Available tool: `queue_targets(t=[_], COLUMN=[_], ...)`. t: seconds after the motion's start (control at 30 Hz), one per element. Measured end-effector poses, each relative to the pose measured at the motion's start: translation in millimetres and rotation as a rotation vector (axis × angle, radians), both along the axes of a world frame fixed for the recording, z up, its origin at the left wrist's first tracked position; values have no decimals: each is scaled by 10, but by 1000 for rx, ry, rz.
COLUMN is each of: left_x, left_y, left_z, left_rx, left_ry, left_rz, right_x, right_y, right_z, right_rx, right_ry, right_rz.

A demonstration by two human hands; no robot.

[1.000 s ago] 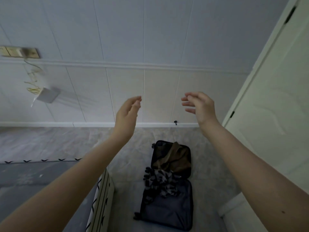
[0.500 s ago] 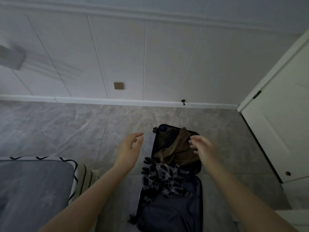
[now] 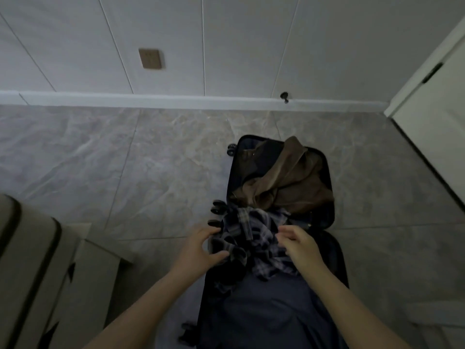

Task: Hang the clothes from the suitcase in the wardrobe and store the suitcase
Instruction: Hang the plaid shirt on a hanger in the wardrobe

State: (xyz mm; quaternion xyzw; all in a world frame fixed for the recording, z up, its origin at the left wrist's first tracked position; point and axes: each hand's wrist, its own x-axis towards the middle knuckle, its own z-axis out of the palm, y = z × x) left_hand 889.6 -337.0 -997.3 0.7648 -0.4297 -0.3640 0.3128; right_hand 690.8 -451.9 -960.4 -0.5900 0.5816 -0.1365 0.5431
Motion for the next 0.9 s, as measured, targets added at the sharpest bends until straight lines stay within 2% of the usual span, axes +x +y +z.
queue_targets(t=[0.17,0.33,0.4,0.47,0.53,0.63,0.73,0.83,0.9], left_x=[-46,-17,-12,-3,0,-88,-213,-373,-453], left_y=[-190,-295,-328,-400,-501,-640,-727,-793,-816], left_z=[-970,-1623,-1666,-1552,-1235,-518,607,1664,2424], left_rx=[9,221,247,180,81,-73,-178,-295,-358], left_ry=[-243,-483,-413,-270,-119,102,306,394,440], left_rz=[-113,-171,-152,-44,95,194,197,128,106], right_x=[101,329,342,335,334,312,304,331,310], right_y=[-120,37,75,53,7,-39,-61,-106,-127], right_z=[-1004,-1694,-1826,-1875,-1743,-1267,-338,480,1182], right_rx=[41,84,34,-60,-116,-70,-89,-51,-38], right_ry=[17,29,111,201,175,4,-201,-206,-115], right_rz=[95,295,378,428,373,227,240,206,95])
